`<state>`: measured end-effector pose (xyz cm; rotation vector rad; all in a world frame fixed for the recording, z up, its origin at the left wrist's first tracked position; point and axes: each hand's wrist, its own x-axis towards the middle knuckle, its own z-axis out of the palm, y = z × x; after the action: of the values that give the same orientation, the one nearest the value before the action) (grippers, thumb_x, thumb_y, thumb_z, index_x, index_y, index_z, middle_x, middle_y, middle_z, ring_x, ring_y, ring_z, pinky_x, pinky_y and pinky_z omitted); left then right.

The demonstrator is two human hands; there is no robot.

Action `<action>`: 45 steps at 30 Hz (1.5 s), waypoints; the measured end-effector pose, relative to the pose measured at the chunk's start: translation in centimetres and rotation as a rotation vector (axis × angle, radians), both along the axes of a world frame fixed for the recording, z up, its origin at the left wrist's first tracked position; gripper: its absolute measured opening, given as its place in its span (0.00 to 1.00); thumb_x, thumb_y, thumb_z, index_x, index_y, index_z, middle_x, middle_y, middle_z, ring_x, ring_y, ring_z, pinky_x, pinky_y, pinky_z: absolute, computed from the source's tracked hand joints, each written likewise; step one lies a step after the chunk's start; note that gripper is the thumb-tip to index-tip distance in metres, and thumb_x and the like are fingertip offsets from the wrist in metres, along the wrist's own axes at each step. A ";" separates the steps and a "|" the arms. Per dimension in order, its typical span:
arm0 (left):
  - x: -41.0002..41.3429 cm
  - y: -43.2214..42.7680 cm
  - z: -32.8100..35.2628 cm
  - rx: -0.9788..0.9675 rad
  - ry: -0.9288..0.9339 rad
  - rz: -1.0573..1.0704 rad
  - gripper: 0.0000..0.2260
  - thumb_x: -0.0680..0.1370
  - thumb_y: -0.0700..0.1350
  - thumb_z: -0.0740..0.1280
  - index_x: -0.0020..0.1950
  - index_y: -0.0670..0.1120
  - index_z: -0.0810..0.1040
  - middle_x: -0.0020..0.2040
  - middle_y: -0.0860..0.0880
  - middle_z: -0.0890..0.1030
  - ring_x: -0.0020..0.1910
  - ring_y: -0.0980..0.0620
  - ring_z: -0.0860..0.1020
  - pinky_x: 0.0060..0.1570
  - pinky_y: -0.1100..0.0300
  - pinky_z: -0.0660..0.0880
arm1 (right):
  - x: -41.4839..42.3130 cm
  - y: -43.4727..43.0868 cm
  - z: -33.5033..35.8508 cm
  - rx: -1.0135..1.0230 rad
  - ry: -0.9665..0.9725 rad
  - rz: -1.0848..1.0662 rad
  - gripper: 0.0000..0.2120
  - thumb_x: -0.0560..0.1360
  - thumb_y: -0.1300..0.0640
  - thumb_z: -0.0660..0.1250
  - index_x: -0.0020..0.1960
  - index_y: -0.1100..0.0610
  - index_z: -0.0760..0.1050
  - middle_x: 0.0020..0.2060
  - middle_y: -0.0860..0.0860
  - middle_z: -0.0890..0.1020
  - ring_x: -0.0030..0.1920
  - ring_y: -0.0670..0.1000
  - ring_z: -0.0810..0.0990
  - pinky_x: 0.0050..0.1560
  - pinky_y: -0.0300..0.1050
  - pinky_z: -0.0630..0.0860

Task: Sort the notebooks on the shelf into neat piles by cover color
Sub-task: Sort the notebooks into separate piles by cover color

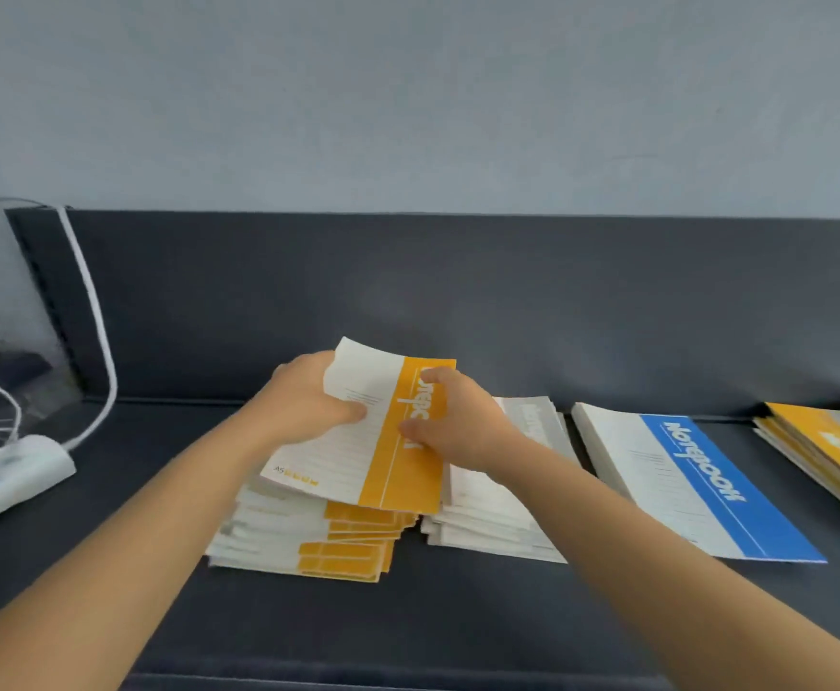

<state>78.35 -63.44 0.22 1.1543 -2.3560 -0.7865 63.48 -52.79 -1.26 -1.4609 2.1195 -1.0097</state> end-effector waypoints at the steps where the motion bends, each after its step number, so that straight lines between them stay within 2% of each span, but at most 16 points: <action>1: 0.6 -1.2 -0.4 -0.009 -0.036 -0.015 0.18 0.71 0.50 0.73 0.60 0.52 0.77 0.55 0.56 0.80 0.59 0.49 0.75 0.58 0.51 0.74 | 0.7 -1.3 -0.1 0.019 0.031 0.002 0.28 0.76 0.54 0.68 0.72 0.54 0.61 0.67 0.53 0.68 0.63 0.54 0.72 0.53 0.43 0.71; 4: 1.4 -3.1 -2.1 -0.094 -0.370 -0.038 0.22 0.78 0.54 0.64 0.68 0.45 0.68 0.68 0.49 0.70 0.68 0.45 0.64 0.64 0.52 0.65 | 1.9 -3.9 -1.6 0.230 0.245 0.072 0.26 0.79 0.50 0.60 0.74 0.57 0.58 0.73 0.54 0.62 0.73 0.56 0.61 0.68 0.51 0.63; 6: 1.7 -3.7 -3.6 -0.069 -0.556 -0.059 0.29 0.83 0.57 0.52 0.78 0.42 0.53 0.80 0.46 0.49 0.77 0.43 0.51 0.72 0.49 0.57 | 2.3 -4.6 -3.2 0.399 0.453 0.137 0.25 0.83 0.48 0.49 0.76 0.59 0.55 0.76 0.56 0.55 0.76 0.56 0.51 0.75 0.58 0.47; 8: 2.1 -4.2 -4.6 -0.130 -0.621 -0.080 0.30 0.84 0.57 0.44 0.79 0.42 0.41 0.79 0.46 0.38 0.79 0.46 0.44 0.75 0.48 0.50 | 2.2 -4.5 -4.4 0.418 0.588 0.148 0.31 0.81 0.42 0.40 0.78 0.59 0.47 0.78 0.54 0.49 0.77 0.52 0.46 0.74 0.59 0.36; 10: 2.1 -3.9 -4.3 -0.286 -0.634 -0.060 0.31 0.83 0.59 0.41 0.79 0.42 0.41 0.80 0.44 0.40 0.79 0.48 0.43 0.75 0.49 0.47 | 1.9 -3.7 -4.5 0.329 0.659 0.109 0.42 0.72 0.32 0.32 0.78 0.56 0.43 0.78 0.52 0.46 0.77 0.50 0.43 0.73 0.57 0.31; 12: 1.3 -3.2 -3.5 -0.410 -0.634 -0.037 0.32 0.82 0.61 0.40 0.80 0.42 0.43 0.80 0.45 0.45 0.79 0.48 0.45 0.75 0.49 0.47 | 1.0 -2.7 -3.8 0.306 0.694 0.068 0.46 0.68 0.30 0.29 0.78 0.55 0.42 0.78 0.51 0.45 0.77 0.50 0.42 0.73 0.56 0.31; 19: -6.8 2.8 -0.5 -0.607 -0.570 -0.191 0.37 0.78 0.67 0.38 0.80 0.45 0.43 0.80 0.45 0.46 0.79 0.48 0.45 0.75 0.50 0.48 | -6.1 5.8 -0.4 0.363 0.685 -0.156 0.36 0.77 0.33 0.40 0.78 0.53 0.46 0.78 0.53 0.47 0.77 0.53 0.43 0.76 0.55 0.43; 23: -13.7 9.3 -0.2 -0.700 -0.507 -0.305 0.54 0.62 0.73 0.23 0.80 0.45 0.47 0.80 0.46 0.51 0.79 0.48 0.49 0.74 0.52 0.52 | -13.3 13.3 0.3 0.410 0.658 -0.320 0.35 0.78 0.34 0.43 0.78 0.54 0.50 0.77 0.55 0.50 0.77 0.53 0.45 0.75 0.54 0.48; 26: -19.9 14.8 -1.0 -0.712 -0.456 -0.363 0.47 0.69 0.74 0.31 0.80 0.46 0.46 0.80 0.46 0.50 0.79 0.48 0.48 0.74 0.52 0.51 | -19.5 19.1 -0.1 0.437 0.628 -0.405 0.35 0.77 0.33 0.45 0.76 0.54 0.55 0.76 0.56 0.56 0.76 0.55 0.51 0.74 0.52 0.53; 29: -26.4 20.7 -2.2 -0.736 -0.430 -0.399 0.50 0.65 0.73 0.28 0.79 0.46 0.47 0.80 0.47 0.52 0.78 0.48 0.50 0.74 0.52 0.52 | -26.3 24.8 -1.0 0.435 0.615 -0.475 0.33 0.77 0.33 0.46 0.72 0.54 0.63 0.71 0.54 0.65 0.73 0.55 0.59 0.71 0.52 0.59; 31: -31.0 24.0 -3.1 -0.685 -0.404 -0.412 0.47 0.69 0.75 0.32 0.79 0.46 0.49 0.79 0.49 0.54 0.78 0.49 0.53 0.73 0.52 0.54 | -31.1 28.3 -1.7 0.463 0.646 -0.550 0.33 0.78 0.34 0.44 0.72 0.55 0.63 0.70 0.54 0.67 0.72 0.55 0.61 0.70 0.54 0.59; 36: -40.6 30.8 -3.9 -0.355 -0.275 -0.385 0.30 0.77 0.69 0.51 0.67 0.48 0.70 0.67 0.49 0.74 0.64 0.47 0.71 0.60 0.51 0.69 | -38.4 34.1 -2.3 0.632 0.563 -0.494 0.17 0.80 0.58 0.44 0.66 0.53 0.61 0.50 0.53 0.74 0.68 0.63 0.64 0.69 0.70 0.47; 38: -43.3 32.2 -4.3 -0.108 -0.195 -0.340 0.28 0.77 0.68 0.54 0.63 0.47 0.73 0.61 0.50 0.77 0.58 0.49 0.75 0.55 0.52 0.73 | -39.2 34.9 -2.6 0.537 0.453 -0.406 0.12 0.82 0.58 0.44 0.56 0.55 0.65 0.46 0.53 0.74 0.64 0.62 0.69 0.70 0.71 0.46; 41: -45.7 33.0 -4.5 0.122 -0.036 -0.278 0.19 0.75 0.62 0.65 0.58 0.50 0.75 0.57 0.53 0.79 0.54 0.50 0.78 0.52 0.54 0.76 | -39.2 35.0 -2.0 0.362 0.305 -0.322 0.26 0.83 0.50 0.41 0.56 0.63 0.74 0.48 0.57 0.79 0.58 0.56 0.73 0.73 0.61 0.43; 43: -46.4 32.8 -4.5 0.118 0.021 -0.247 0.12 0.75 0.53 0.70 0.55 0.50 0.75 0.54 0.52 0.81 0.52 0.49 0.79 0.50 0.54 0.77 | -39.5 34.9 -1.8 0.305 0.254 -0.253 0.27 0.82 0.49 0.41 0.61 0.60 0.75 0.55 0.58 0.79 0.60 0.55 0.71 0.74 0.57 0.39; 45: -46.4 32.2 -4.5 0.159 0.089 -0.204 0.12 0.75 0.46 0.71 0.57 0.47 0.76 0.52 0.50 0.82 0.49 0.50 0.80 0.50 0.51 0.79 | -39.8 34.8 -1.5 0.235 0.255 -0.207 0.24 0.82 0.50 0.45 0.62 0.60 0.75 0.60 0.58 0.77 0.64 0.56 0.68 0.74 0.55 0.44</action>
<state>31.98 -31.21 -4.26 0.9259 -2.3974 -1.0888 23.65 -17.97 -2.75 -1.3349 2.5149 -0.6374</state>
